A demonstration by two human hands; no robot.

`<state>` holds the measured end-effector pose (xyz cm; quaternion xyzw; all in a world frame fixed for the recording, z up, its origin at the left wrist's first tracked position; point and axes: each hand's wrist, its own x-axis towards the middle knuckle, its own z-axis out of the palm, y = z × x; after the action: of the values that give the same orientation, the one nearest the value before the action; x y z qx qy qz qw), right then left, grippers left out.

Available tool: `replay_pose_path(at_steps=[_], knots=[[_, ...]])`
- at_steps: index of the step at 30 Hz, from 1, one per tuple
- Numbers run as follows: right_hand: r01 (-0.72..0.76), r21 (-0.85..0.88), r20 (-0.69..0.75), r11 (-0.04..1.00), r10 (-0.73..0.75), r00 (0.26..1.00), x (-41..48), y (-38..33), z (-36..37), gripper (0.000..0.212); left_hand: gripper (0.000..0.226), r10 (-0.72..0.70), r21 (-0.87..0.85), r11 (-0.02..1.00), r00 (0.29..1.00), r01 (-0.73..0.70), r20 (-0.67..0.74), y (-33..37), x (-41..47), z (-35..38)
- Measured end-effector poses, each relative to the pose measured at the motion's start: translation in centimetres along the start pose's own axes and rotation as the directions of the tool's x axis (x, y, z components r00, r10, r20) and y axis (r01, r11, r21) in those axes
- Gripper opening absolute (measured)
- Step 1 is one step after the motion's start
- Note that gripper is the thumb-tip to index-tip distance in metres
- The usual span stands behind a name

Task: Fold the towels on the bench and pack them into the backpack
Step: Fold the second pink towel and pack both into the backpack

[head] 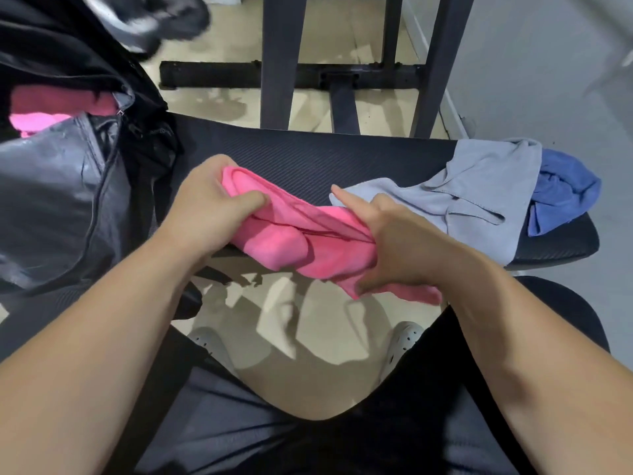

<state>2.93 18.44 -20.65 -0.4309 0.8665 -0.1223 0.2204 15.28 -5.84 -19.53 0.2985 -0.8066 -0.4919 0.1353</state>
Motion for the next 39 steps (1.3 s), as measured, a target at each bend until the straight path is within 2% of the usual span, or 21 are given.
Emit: replay_pose_path(at_steps=[2,5,8,9,11,13,15,17,20,22,25,27,29,31,32,34,36,37,39], knots=[[-0.016,-0.056,-0.074,0.998,0.012,0.997,0.4,0.0,0.4,0.107,0.04,0.016,0.058,0.998,0.999,-0.019,0.04,0.0,0.1,-0.5],[-0.028,-0.068,-0.248,0.997,0.011,0.969,0.9,0.6,0.5,0.068,0.055,0.016,0.213,0.975,0.98,-0.059,0.2,0.1,0.2,-1.3],[0.06,0.018,-0.315,0.998,-0.051,0.948,1.0,1.7,-0.1,0.028,0.047,0.061,0.385,0.914,0.981,-0.128,0.183,-0.8,0.4,-1.5],[0.064,0.086,-0.297,0.994,-0.036,0.954,0.9,1.9,-0.4,0.02,0.039,0.068,0.366,0.923,0.987,-0.118,0.146,-1.2,0.5,-1.5],[0.056,0.169,-0.273,0.984,-0.008,0.962,0.7,2.4,-1.3,0.012,0.023,0.024,0.174,0.984,0.996,-0.039,0.088,-1.9,0.9,-1.7],[0.005,0.114,-0.296,0.993,0.029,0.955,0.6,2.9,-1.6,0.007,0.013,-0.018,0.019,1.0,0.992,0.015,0.122,-2.3,1.2,-2.0],[-0.12,-0.004,-0.31,0.993,0.113,0.944,0.6,3.3,-1.7,0.011,0.014,-0.042,-0.02,0.999,0.98,0.047,0.195,-2.7,1.3,-2.2],[-0.247,-0.111,-0.311,0.963,0.202,0.929,0.6,3.6,-1.8,0.012,0.012,-0.094,-0.07,0.992,0.977,0.109,0.194,-2.9,1.7,-2.3],[-0.368,-0.164,-0.347,0.915,0.296,0.89,0.7,3.5,-2.0,0.006,0.005,-0.211,-0.286,0.939,0.977,0.193,-0.035,-2.6,2.4,-2.3],[-0.398,-0.145,-0.36,0.906,0.327,0.874,1.0,3.9,-2.1,0.007,0.013,-0.296,-0.459,0.871,0.932,0.175,-0.208,-2.0,2.7,-2.3],[-0.359,0.033,-0.34,0.933,0.348,0.874,1.0,4.8,-2.2,0.013,0.019,-0.373,-0.586,0.798,0.878,0.139,-0.3,-1.4,3.0,-2.4],[-0.326,0.177,-0.307,0.929,0.366,0.878,0.4,5.2,-2.5,0.021,0.022,-0.313,-0.489,0.856,0.922,0.169,-0.228,-1.2,3.0,-2.6],[-0.31,0.278,-0.203,0.909,0.371,0.906,-0.2,5.8,-3.0,0.033,0.026,-0.248,-0.251,0.936,0.969,0.245,0.022,-1.5,3.0,-3.1],[-0.316,0.31,-0.042,0.897,0.345,0.938,-0.8,6.0,-3.6,0.034,0.023,-0.301,0.032,0.952,0.917,0.304,0.26,-2.0,3.1,-3.7],[-0.309,0.284,0.017,0.908,0.317,0.948,-0.9,6.1,-4.0,0.029,0.021,-0.338,0.134,0.941,0.894,0.311,0.293,-2.3,3.2,-3.8],[-0.278,0.254,0.034,0.927,0.278,0.96,-0.5,5.9,-5.1,0.022,0.024,-0.345,0.226,0.927,0.917,0.299,0.202,-2.6,3.8,-3.4],[-0.233,0.216,-0.068,0.948,0.253,0.965,0.6,5.2,-6.3,0.026,0.029,-0.268,0.187,0.947,0.963,0.261,0.009,-2.5,4.5,-2.5],[-0.224,0.178,-0.129,0.958,0.249,0.96,1.4,4.8,-7.0,0.029,0.031,-0.219,0.159,0.96,0.971,0.232,-0.093,-2.4,5.1,-2.0],[-0.235,0.112,-0.212,0.965,0.255,0.944,3.5,4.4,-8.1,0.04,0.032,-0.161,0.151,0.969,0.964,0.195,-0.21,-2.1,6.3,-1.2]])
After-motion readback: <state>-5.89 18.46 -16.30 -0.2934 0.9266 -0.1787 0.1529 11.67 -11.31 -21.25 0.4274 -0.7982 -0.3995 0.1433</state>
